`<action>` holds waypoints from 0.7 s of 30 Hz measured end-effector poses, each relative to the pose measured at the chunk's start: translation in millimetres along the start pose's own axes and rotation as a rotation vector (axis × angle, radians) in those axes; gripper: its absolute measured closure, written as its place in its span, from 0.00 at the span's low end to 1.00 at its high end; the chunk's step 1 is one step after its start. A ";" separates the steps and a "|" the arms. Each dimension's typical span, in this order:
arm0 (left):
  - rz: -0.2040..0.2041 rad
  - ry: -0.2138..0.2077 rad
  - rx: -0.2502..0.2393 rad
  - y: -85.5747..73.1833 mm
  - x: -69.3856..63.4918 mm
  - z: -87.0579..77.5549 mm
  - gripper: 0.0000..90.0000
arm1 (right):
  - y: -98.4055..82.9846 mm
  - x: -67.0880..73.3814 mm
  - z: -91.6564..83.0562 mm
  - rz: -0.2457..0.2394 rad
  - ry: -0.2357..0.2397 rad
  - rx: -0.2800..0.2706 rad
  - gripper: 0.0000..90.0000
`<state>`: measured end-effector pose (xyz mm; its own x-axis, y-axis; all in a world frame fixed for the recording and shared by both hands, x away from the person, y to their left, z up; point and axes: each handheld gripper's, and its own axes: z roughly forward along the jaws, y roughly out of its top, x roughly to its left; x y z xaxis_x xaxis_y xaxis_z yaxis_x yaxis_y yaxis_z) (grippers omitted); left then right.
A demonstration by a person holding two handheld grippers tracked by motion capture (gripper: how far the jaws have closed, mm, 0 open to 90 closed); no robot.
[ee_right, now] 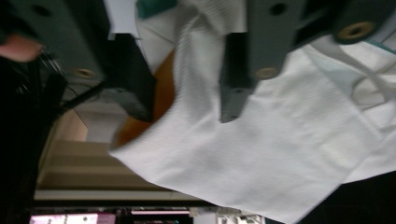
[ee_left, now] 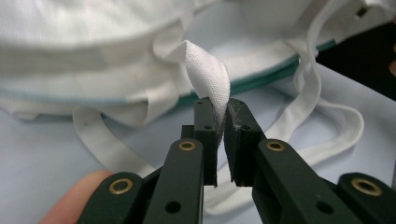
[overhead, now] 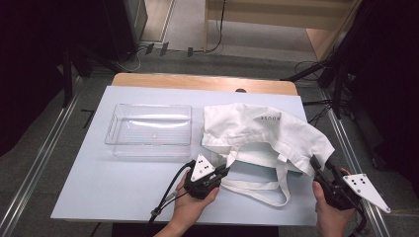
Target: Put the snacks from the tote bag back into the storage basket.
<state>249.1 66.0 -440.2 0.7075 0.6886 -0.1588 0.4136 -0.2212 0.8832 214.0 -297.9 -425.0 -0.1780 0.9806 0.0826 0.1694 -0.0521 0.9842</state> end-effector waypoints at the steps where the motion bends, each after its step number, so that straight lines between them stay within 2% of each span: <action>1: 0.003 -0.002 -0.005 3.4 0.5 1.1 0.96 | 0.0 -0.1 -3.0 0.003 -0.014 0.012 0.55; 2: 0.004 -0.003 -0.009 6.8 1.1 2.4 0.96 | -0.4 0.6 -7.3 0.005 -0.022 0.021 0.51; 5: 0.002 -0.001 -0.018 15.7 3.7 7.4 0.97 | -1.2 5.9 -24.5 -0.031 -0.118 0.031 0.42; 8: -0.003 -0.004 -0.034 24.2 5.2 10.0 0.98 | -3.4 13.6 -43.6 -0.030 -0.170 0.012 0.40; 9: -0.001 -0.001 -0.038 26.8 5.2 10.0 0.98 | -6.2 17.4 -49.2 -0.033 -0.167 0.005 0.40; 12: -0.012 0.001 -0.053 33.2 6.4 9.9 0.98 | -15.7 26.5 -54.5 -0.019 -0.118 0.014 0.41; 15: -0.026 -0.002 -0.065 39.0 8.3 8.6 0.98 | -24.7 38.5 -55.1 -0.009 -0.093 0.035 0.42; 18: -0.033 -0.002 -0.084 43.4 9.1 7.1 0.98 | -34.9 51.7 -53.3 0.003 -0.035 0.063 0.43; 19: -0.037 -0.003 -0.088 44.3 9.3 6.6 0.98 | -37.3 54.7 -52.3 -0.006 -0.028 0.072 0.44; 21: -0.044 0.000 -0.094 45.7 9.8 5.9 0.98 | -39.0 57.6 -51.4 -0.018 -0.044 0.073 0.46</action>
<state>278.3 58.6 -404.0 0.6896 0.6965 -0.1984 0.3889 -0.1251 0.9127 147.3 -249.1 -450.5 -0.1394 0.9886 0.0566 0.2373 -0.0221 0.9712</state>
